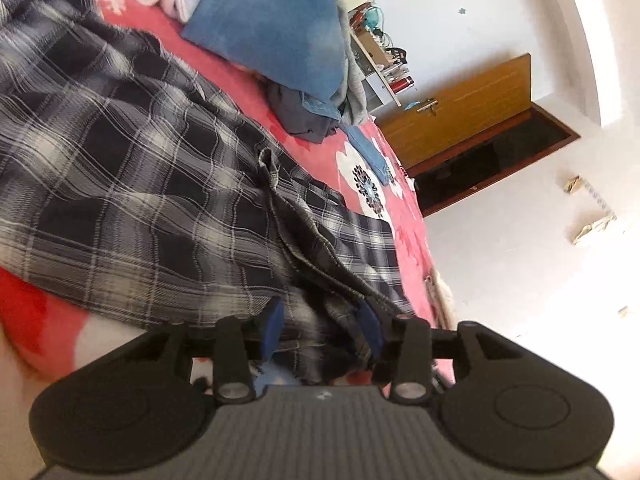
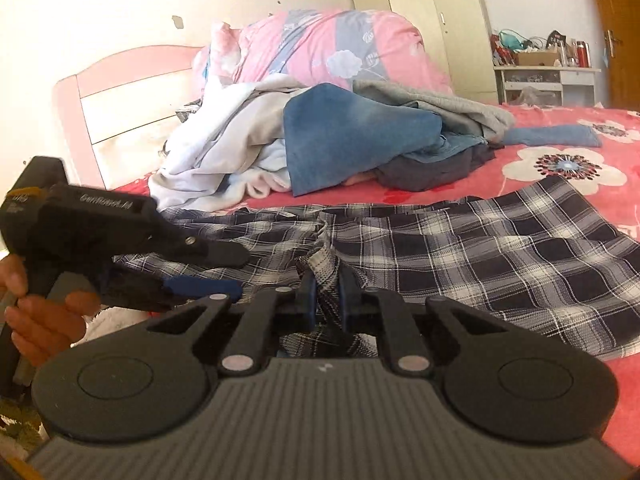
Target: Fold clothes
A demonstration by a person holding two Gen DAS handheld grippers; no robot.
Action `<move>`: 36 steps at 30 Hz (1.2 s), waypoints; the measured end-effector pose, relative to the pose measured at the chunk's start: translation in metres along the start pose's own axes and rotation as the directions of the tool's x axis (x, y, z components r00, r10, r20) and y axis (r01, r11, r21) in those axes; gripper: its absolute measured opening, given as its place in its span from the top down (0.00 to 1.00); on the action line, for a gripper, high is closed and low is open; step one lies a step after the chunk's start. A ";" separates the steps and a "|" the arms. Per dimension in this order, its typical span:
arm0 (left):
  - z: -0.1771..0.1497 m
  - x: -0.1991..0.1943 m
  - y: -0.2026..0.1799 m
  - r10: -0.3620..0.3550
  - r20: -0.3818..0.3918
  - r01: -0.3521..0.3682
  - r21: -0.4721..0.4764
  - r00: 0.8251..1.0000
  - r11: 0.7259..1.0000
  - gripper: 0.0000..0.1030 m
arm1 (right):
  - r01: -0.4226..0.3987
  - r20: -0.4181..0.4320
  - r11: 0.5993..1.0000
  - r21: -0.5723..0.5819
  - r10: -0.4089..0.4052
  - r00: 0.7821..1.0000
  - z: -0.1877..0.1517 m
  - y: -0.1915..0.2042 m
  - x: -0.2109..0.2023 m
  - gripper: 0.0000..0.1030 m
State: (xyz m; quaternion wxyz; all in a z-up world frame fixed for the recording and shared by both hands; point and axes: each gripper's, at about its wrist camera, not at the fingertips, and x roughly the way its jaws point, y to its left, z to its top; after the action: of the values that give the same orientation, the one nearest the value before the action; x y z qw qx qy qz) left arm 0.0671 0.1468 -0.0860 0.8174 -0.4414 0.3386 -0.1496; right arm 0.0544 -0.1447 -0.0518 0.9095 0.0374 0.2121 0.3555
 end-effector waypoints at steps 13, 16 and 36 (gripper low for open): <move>0.062 0.085 0.017 0.054 -0.140 -0.080 -0.186 0.989 0.979 0.44 | -0.028 0.055 1.000 -0.001 0.028 0.998 0.004 -0.004 -0.003 0.93; 0.066 0.093 0.014 0.071 -0.154 -0.097 -0.172 0.986 0.980 0.44 | -0.017 0.051 1.000 -0.024 0.018 0.999 0.003 -0.005 -0.001 0.93; 0.074 0.101 0.012 0.110 -0.170 -0.140 -0.174 0.979 0.975 0.50 | 0.056 -0.074 0.910 -0.410 -0.094 0.993 -0.032 0.056 0.023 0.69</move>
State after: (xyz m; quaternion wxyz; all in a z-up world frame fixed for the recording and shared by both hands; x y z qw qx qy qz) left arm 0.1904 0.1449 -0.1102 0.7510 -0.4799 0.4424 -0.1001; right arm 0.0211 -0.0901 -0.0770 0.8997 -0.1774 0.1762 0.3579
